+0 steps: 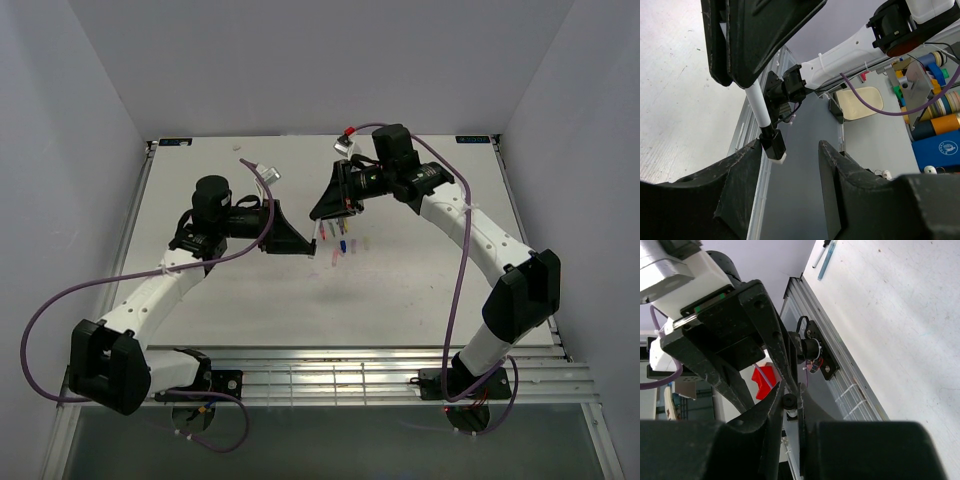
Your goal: Open the pen caps
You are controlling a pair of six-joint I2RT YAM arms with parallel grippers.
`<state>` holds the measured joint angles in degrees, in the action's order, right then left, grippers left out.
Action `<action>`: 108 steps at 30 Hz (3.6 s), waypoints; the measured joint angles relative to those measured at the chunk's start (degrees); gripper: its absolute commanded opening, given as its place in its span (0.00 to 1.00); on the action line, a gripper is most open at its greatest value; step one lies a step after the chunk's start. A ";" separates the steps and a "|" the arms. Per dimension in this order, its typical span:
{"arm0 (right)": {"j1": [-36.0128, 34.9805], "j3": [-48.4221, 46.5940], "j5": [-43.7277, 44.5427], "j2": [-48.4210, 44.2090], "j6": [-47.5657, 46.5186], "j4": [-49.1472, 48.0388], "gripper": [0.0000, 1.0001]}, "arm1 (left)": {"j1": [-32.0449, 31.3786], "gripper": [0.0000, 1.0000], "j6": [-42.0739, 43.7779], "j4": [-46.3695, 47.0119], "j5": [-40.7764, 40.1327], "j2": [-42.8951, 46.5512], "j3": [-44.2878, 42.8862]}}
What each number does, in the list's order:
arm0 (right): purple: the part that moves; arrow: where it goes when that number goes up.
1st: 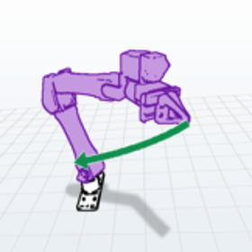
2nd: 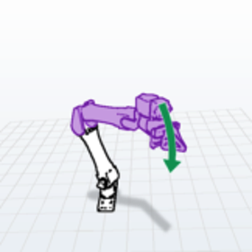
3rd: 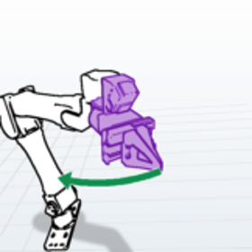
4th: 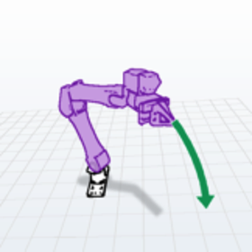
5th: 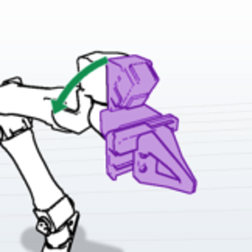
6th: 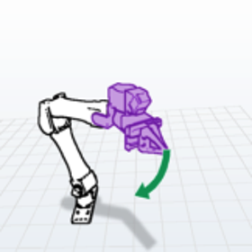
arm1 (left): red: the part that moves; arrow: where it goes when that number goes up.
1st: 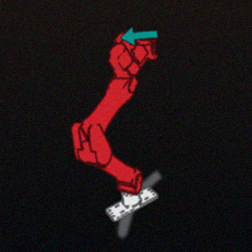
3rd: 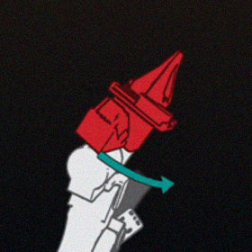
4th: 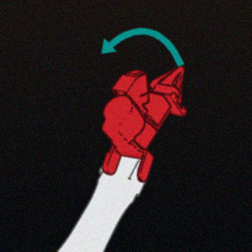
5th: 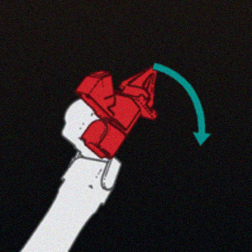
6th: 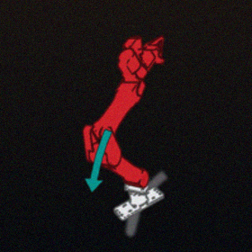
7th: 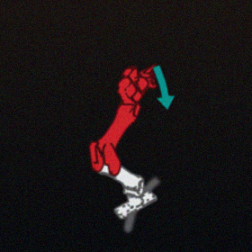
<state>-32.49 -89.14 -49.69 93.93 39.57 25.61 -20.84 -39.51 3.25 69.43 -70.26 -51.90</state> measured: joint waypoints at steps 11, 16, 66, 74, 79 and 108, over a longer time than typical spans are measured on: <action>-0.26 -0.13 -1.05 0.00 2.01 -5.22 0.08 | -0.35 0.48 -2.16 0.68 0.55 -1.07 0.68; -0.46 -0.09 -1.14 0.00 2.10 -6.40 0.08 | -0.33 0.45 -3.32 1.73 0.76 -1.70 1.03; -5.01 -28.81 16.24 25.64 2.27 21.38 0.08 | -5.31 0.00 9.49 -32.02 -41.62 15.63 7.58; -0.02 -27.26 13.60 28.39 5.95 14.08 0.08 | -5.53 0.00 7.10 -27.36 -29.05 22.10 15.63; -0.55 -33.07 13.70 32.09 4.74 15.28 0.08 | -5.53 0.00 8.28 -30.80 -31.12 20.61 13.70; -3.17 -33.27 36.04 45.11 -21.16 18.86 0.08 | -5.53 0.00 3.45 -33.99 -30.51 17.90 11.98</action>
<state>-35.66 -122.41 -13.65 139.04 18.41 44.47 -26.37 -36.05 -30.74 38.92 -52.36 -39.92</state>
